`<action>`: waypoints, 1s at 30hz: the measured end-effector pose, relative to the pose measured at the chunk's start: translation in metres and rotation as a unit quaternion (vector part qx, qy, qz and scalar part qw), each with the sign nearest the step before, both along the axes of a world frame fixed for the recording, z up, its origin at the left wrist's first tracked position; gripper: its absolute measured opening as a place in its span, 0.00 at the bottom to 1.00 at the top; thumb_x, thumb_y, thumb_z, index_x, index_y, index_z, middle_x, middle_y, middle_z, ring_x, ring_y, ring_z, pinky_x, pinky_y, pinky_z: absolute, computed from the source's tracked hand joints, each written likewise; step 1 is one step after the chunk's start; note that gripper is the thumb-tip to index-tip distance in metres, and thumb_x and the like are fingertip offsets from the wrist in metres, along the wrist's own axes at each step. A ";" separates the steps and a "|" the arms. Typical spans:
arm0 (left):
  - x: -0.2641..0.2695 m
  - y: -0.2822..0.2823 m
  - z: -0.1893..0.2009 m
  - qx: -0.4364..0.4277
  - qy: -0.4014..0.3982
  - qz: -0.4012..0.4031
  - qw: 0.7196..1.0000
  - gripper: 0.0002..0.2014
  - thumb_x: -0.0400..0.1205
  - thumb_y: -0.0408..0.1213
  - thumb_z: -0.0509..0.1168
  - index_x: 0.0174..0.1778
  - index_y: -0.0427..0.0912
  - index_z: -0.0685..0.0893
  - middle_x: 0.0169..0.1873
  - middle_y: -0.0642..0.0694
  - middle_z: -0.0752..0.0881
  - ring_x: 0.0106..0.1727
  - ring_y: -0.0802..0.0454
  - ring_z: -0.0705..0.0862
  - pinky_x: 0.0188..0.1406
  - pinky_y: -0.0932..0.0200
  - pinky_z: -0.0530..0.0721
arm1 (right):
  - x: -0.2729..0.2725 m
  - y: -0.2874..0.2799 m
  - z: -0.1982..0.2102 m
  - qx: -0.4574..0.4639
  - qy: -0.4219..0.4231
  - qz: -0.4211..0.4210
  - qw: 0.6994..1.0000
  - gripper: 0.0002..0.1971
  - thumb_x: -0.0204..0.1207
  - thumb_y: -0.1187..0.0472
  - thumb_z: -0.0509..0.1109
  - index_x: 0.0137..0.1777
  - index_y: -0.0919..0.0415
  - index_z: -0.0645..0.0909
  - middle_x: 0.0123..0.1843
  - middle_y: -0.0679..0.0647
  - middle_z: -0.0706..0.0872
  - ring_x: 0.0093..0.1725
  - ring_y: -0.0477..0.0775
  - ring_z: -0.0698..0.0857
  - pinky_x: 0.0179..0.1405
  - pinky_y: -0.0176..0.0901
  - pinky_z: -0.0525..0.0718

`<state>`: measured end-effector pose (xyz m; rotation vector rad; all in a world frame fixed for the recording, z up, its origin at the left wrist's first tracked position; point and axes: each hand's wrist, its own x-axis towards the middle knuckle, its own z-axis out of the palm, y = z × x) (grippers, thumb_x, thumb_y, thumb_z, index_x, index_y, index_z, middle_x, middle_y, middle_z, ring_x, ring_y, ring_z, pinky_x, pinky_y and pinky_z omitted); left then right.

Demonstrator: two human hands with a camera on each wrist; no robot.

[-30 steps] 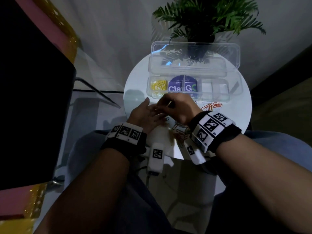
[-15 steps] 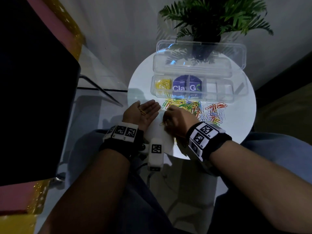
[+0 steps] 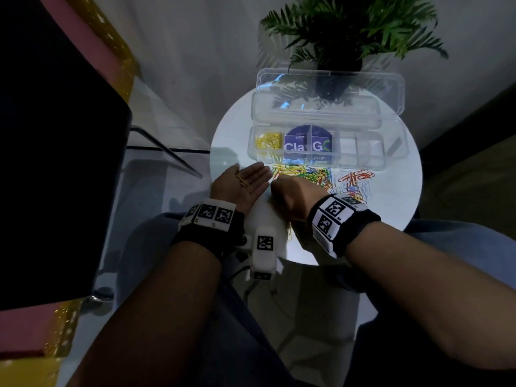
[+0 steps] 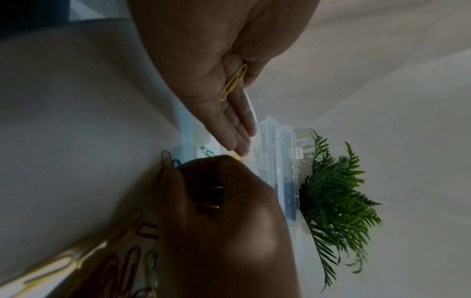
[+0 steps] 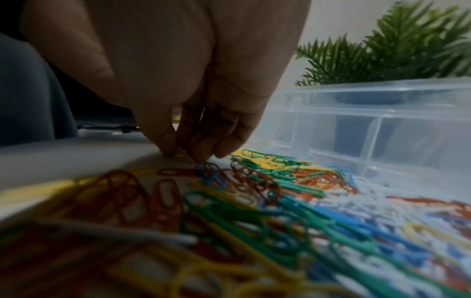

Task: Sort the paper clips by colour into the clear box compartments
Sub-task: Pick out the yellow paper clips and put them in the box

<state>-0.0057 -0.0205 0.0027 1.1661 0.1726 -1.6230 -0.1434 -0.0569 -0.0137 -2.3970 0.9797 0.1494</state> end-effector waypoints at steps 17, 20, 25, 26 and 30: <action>0.001 -0.009 -0.003 -0.017 0.001 0.026 1.000 0.25 0.89 0.44 0.43 0.44 0.33 0.81 0.34 0.40 0.90 0.57 0.45 0.83 0.64 0.55 0.76 | 0.001 -0.011 0.006 0.055 -0.016 -0.033 0.998 0.09 0.72 0.67 0.67 0.50 0.66 0.83 0.50 0.65 0.87 0.51 0.64 0.85 0.50 0.49 0.81; 0.003 -0.007 -0.001 -0.021 -0.006 0.042 0.999 0.25 0.89 0.43 0.43 0.44 0.33 0.81 0.47 0.39 0.88 0.70 0.44 0.77 0.61 0.55 0.76 | 0.006 -0.014 0.006 0.054 0.039 -0.021 0.998 0.11 0.73 0.67 0.66 0.51 0.65 0.87 0.50 0.65 0.88 0.52 0.64 0.86 0.55 0.48 0.84; 0.005 -0.007 -0.001 -0.023 -0.006 0.044 0.999 0.25 0.89 0.43 0.42 0.44 0.33 0.81 0.45 0.40 0.87 0.73 0.43 0.75 0.64 0.55 0.74 | 0.004 -0.002 0.006 0.029 0.007 -0.047 0.998 0.09 0.72 0.69 0.65 0.51 0.70 0.82 0.51 0.68 0.84 0.51 0.65 0.83 0.47 0.47 0.77; 0.004 -0.007 0.000 -0.022 -0.008 0.042 0.999 0.25 0.89 0.43 0.41 0.44 0.33 0.81 0.43 0.40 0.88 0.73 0.43 0.75 0.64 0.55 0.74 | 0.004 -0.002 0.005 0.037 -0.012 -0.058 0.998 0.10 0.72 0.70 0.66 0.53 0.70 0.81 0.52 0.68 0.84 0.52 0.65 0.83 0.48 0.48 0.77; 0.002 -0.007 0.003 -0.026 -0.011 0.037 0.999 0.25 0.89 0.43 0.41 0.44 0.33 0.80 0.53 0.38 0.85 0.74 0.43 0.74 0.66 0.55 0.73 | 0.008 -0.006 0.003 0.085 -0.006 -0.064 0.994 0.18 0.67 0.72 0.70 0.58 0.69 0.74 0.55 0.68 0.83 0.54 0.65 0.82 0.50 0.51 0.78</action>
